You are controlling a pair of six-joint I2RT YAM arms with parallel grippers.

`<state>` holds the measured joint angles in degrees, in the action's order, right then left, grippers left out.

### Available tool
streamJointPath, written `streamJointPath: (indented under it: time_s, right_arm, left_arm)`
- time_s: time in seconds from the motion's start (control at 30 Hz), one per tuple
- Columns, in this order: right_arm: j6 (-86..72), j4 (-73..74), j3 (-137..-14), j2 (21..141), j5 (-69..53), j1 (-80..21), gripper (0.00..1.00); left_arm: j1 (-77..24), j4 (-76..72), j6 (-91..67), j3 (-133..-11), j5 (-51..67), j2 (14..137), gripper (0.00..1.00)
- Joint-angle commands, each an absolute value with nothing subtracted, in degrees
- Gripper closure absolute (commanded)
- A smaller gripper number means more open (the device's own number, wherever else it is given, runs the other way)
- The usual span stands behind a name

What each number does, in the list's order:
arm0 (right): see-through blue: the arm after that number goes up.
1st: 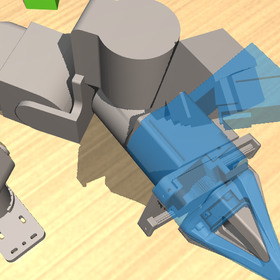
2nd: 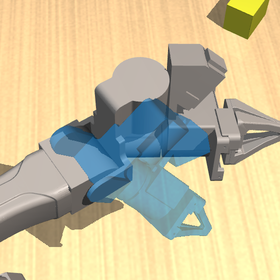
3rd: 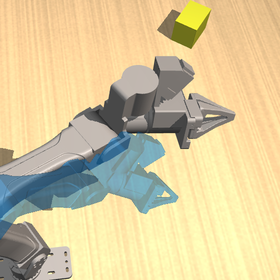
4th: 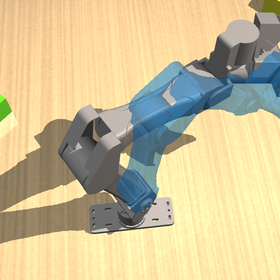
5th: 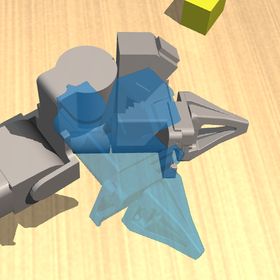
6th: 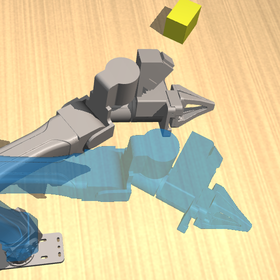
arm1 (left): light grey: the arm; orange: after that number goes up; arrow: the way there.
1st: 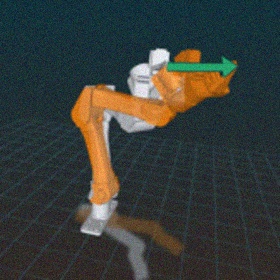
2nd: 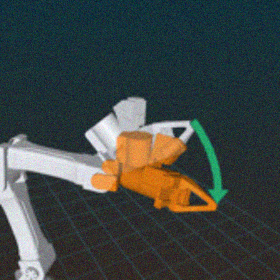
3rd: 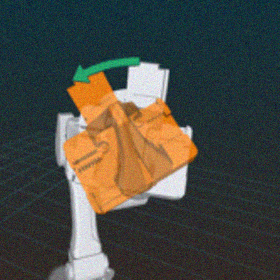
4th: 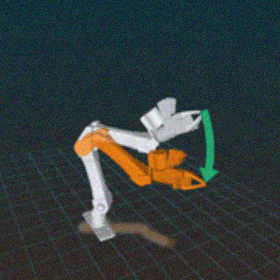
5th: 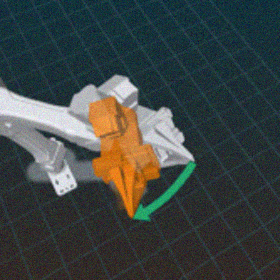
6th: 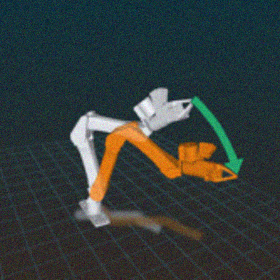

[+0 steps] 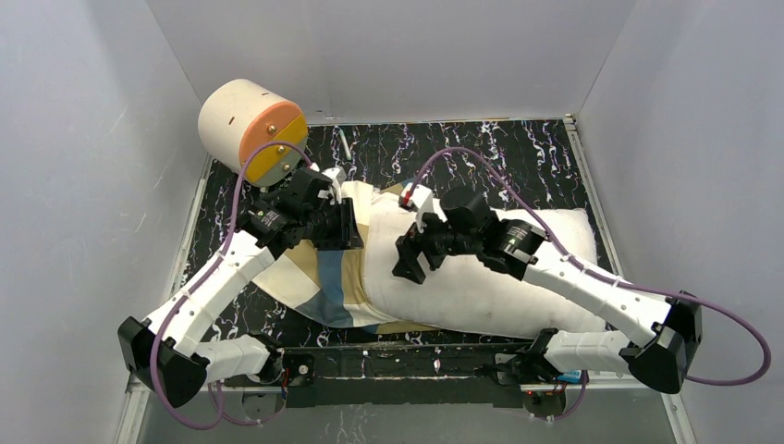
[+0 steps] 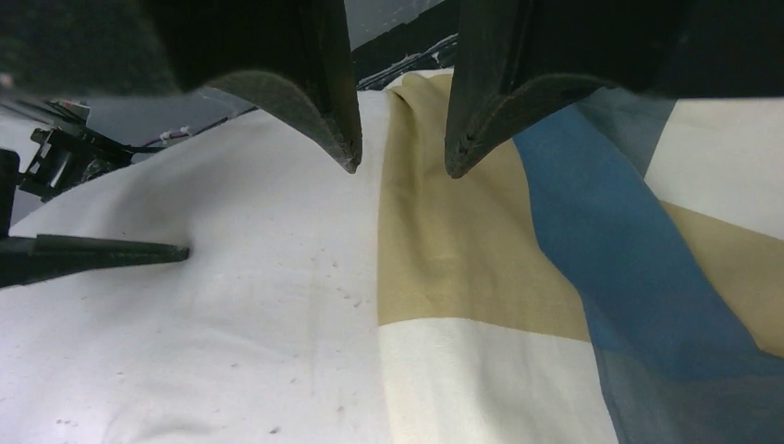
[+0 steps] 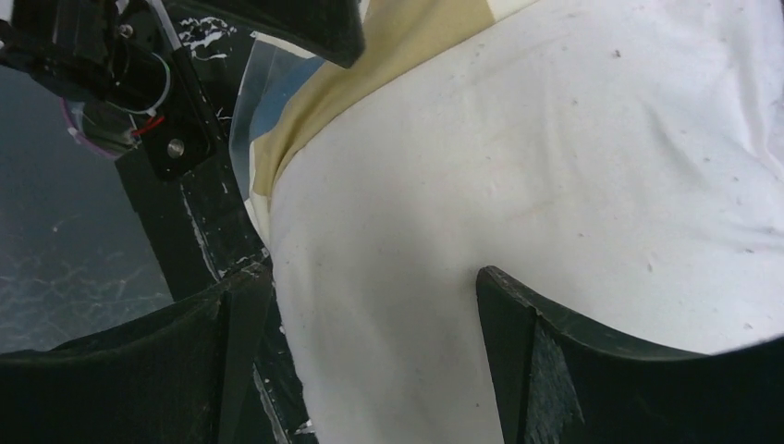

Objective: Put the pillow into the pillowcase
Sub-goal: Stuff the pillow into the pillowcase.

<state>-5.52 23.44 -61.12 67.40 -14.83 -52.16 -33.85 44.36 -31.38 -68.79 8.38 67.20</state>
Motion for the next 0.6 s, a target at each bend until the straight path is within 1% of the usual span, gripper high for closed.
streamJointPath:
  time_s: [0.0,0.07,0.13,0.17,0.2,0.27,0.33,0.43,0.5,0.57]
  right_arm:
    - [-0.5,23.8,-64.6,70.0,-4.8,-57.1,0.13]
    - [-0.2,23.0,-64.0,71.7,-2.0,-57.9,0.17]
    - [-0.6,20.5,-62.7,73.1,-0.5,-58.0,0.25]
    - [-1.2,18.9,-61.6,73.5,-0.4,-58.0,0.30]
    - [-1.8,16.8,-60.8,73.8,0.5,-58.0,0.38]
    - [-3.6,12.7,-58.7,73.8,2.3,-58.0,0.60]
    - [-4.8,9.9,-57.3,73.7,3.9,-58.0,0.73]
    - [-6.3,7.4,-56.0,74.0,5.2,-58.0,0.90]
    - [-7.9,5.7,-55.1,74.1,6.1,-57.9,0.99]
    - [-9.3,4.3,-54.2,74.1,7.1,-57.9,0.99]
  left_arm:
    - [-33.7,39.9,-33.2,-65.1,11.0,66.9,0.64]
    - [-33.7,38.7,-33.2,-64.3,10.6,67.5,0.65]
    - [-33.7,38.4,-32.8,-64.7,10.2,68.5,0.70]
    - [-33.7,38.4,-32.7,-65.4,10.1,68.9,0.75]
    - [-33.7,38.4,-32.5,-66.1,10.1,69.4,0.80]
    - [-33.8,38.3,-32.4,-68.2,9.9,70.3,0.91]
    - [-33.8,38.3,-32.1,-69.3,9.9,71.3,1.00]
    - [-33.8,38.4,-32.3,-70.5,10.7,72.1,1.00]
    - [-33.8,38.3,-33.2,-71.3,11.4,71.9,1.00]
    - [-33.8,38.0,-34.0,-72.1,11.6,71.3,1.00]
